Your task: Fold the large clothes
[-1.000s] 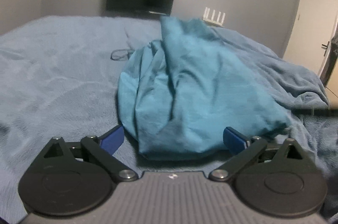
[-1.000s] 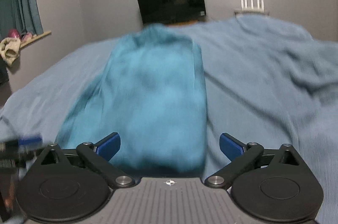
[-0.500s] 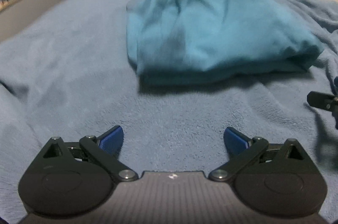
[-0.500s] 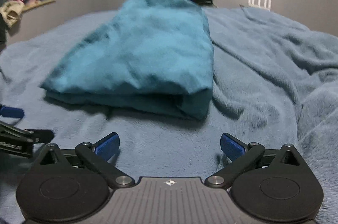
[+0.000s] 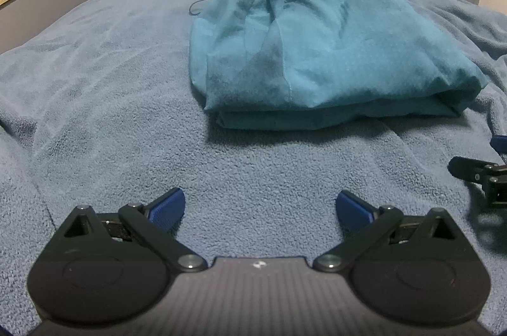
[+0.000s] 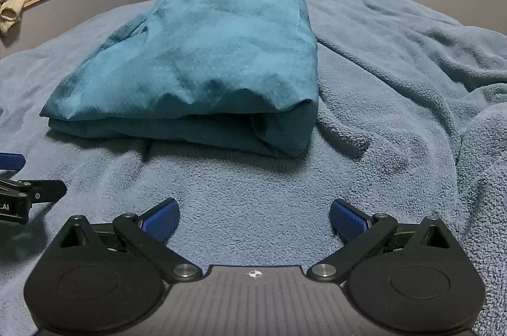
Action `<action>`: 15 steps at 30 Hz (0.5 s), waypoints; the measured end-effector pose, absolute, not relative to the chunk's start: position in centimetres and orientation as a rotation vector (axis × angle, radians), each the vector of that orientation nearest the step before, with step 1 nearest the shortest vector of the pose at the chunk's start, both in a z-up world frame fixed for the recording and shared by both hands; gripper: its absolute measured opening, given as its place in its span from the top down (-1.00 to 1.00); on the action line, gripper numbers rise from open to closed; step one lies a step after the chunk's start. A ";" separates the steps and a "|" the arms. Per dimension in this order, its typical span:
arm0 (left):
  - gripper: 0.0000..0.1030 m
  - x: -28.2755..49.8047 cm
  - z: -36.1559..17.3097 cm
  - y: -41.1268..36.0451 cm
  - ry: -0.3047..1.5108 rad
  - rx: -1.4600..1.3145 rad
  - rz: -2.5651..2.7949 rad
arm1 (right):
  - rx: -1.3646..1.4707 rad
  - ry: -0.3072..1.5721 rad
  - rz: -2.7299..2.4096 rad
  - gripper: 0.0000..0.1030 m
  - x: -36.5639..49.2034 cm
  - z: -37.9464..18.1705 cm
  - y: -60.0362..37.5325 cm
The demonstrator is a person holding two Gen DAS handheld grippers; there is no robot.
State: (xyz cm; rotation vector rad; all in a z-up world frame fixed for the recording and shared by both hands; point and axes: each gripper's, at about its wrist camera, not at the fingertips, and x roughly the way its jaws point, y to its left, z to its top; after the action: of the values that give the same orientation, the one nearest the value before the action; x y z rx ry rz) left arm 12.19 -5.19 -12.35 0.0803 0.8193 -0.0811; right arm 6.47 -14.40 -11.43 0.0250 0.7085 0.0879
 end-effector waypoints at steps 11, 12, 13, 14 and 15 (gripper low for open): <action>-1.00 12.3 -12.4 -5.2 0.819 0.083 -0.081 | 0.019 0.711 0.086 -1.00 6.5 -11.4 -14.2; -1.00 12.3 -12.4 -5.3 0.818 0.083 -0.081 | 0.018 0.711 0.086 -1.00 6.5 -11.4 -14.3; -1.00 12.3 -12.4 -5.3 0.819 0.083 -0.081 | 0.018 0.711 0.086 -1.00 6.5 -11.5 -14.3; -1.00 12.3 -12.4 -5.3 0.818 0.083 -0.081 | 0.019 0.711 0.086 -1.00 6.5 -11.5 -14.3; -1.00 12.3 -12.4 -5.3 0.819 0.083 -0.080 | 0.019 0.711 0.086 -1.00 6.5 -11.5 -14.2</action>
State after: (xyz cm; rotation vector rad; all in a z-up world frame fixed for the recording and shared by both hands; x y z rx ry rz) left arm 12.31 -5.25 -12.42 0.0827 0.8186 -0.0805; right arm 6.47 -14.25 -11.47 0.0186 0.7109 0.0856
